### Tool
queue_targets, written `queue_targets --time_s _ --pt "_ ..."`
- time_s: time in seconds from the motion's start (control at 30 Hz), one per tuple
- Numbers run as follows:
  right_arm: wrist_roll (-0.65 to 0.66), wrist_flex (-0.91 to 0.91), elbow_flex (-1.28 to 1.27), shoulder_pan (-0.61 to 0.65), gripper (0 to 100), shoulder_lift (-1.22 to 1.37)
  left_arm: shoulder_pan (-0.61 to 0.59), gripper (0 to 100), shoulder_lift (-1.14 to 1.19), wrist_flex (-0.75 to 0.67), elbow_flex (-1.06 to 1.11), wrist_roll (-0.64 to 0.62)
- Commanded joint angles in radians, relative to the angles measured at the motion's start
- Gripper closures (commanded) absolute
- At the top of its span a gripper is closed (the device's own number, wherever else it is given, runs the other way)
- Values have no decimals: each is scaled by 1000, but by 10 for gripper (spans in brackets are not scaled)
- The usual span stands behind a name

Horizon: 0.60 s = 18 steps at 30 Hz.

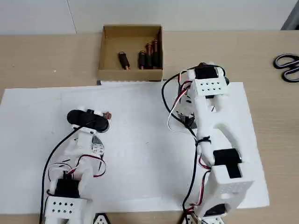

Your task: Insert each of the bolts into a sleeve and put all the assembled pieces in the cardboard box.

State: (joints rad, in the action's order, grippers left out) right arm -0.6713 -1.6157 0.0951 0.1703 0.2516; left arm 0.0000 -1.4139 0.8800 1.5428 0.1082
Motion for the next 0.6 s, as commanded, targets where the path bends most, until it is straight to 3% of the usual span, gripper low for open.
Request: queue_targets --time_s 0.0,0.57 --pt "-6 48 3 -10 820 2 -3 994 -8 2 -5 -6" --pt "31 202 3 -12 794 84 -3 994 -8 2 -5 -6"
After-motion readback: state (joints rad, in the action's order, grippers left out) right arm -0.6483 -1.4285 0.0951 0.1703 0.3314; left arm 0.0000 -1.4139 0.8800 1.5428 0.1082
